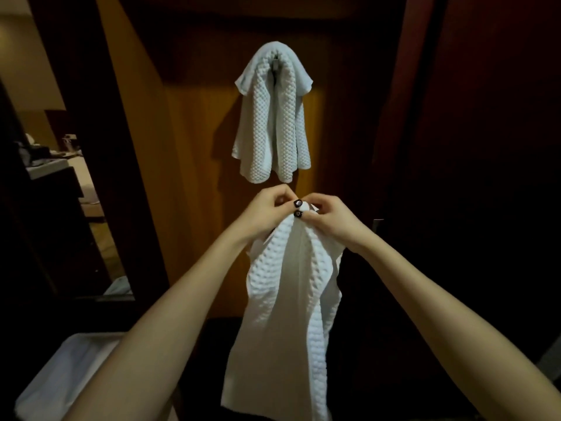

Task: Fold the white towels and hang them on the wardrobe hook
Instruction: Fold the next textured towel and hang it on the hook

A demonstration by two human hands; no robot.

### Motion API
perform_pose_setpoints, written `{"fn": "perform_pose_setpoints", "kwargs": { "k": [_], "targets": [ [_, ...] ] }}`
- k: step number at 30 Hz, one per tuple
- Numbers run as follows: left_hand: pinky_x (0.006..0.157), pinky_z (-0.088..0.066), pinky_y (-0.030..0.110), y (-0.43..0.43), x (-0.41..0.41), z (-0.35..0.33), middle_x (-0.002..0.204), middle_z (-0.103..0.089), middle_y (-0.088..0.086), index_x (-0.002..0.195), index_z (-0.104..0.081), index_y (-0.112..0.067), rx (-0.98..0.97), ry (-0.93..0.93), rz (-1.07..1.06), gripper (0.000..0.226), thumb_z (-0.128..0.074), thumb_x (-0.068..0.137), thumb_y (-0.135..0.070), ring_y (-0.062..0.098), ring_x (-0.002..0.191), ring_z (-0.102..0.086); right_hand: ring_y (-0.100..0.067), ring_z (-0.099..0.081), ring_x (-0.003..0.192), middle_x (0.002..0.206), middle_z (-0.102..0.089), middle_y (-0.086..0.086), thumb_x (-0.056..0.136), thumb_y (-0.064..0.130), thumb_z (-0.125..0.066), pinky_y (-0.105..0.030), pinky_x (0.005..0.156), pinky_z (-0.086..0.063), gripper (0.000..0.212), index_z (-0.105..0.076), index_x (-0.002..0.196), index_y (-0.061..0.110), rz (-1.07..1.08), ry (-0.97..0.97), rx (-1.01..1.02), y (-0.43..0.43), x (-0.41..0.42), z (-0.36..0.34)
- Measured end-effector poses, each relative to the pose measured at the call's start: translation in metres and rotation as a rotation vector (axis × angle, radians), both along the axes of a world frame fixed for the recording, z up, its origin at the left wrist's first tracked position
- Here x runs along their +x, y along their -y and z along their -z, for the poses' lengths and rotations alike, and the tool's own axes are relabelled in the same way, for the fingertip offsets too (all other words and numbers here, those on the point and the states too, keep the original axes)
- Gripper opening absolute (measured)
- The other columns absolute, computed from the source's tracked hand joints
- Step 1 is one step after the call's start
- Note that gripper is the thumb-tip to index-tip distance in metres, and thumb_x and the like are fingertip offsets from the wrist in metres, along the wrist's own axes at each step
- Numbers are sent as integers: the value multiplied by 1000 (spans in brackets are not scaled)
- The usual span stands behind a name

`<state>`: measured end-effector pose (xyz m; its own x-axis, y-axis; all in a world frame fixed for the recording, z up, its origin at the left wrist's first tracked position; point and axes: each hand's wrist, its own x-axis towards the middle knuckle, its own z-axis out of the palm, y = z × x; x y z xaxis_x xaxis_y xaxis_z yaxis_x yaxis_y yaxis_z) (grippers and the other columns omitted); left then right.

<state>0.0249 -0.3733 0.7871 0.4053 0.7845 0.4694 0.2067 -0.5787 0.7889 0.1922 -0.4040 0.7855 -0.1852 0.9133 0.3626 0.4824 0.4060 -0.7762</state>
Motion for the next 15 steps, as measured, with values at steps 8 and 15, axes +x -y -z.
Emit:
{"fn": "perform_pose_setpoints", "kwargs": {
  "k": [8,15],
  "targets": [
    [60,-41,10,0,-27,17,69,-60,-15,77,-60,-19,-158,-188,58,16,-70,83,-8,-8,64,-55,-7,-53,61,67,-58,3,94,18,-62,-23,59,-42,21,-61,73,13,256,-152,65,-10,22,3],
    [65,-52,18,1,-17,39,72,-72,-3,95,-60,-18,-197,191,-26,18,-63,87,-2,6,69,-67,-13,-58,72,81,-63,-2,91,16,-67,-23,64,-48,8,-65,83,17,234,-321,19,3,38,4]
  ]
}}
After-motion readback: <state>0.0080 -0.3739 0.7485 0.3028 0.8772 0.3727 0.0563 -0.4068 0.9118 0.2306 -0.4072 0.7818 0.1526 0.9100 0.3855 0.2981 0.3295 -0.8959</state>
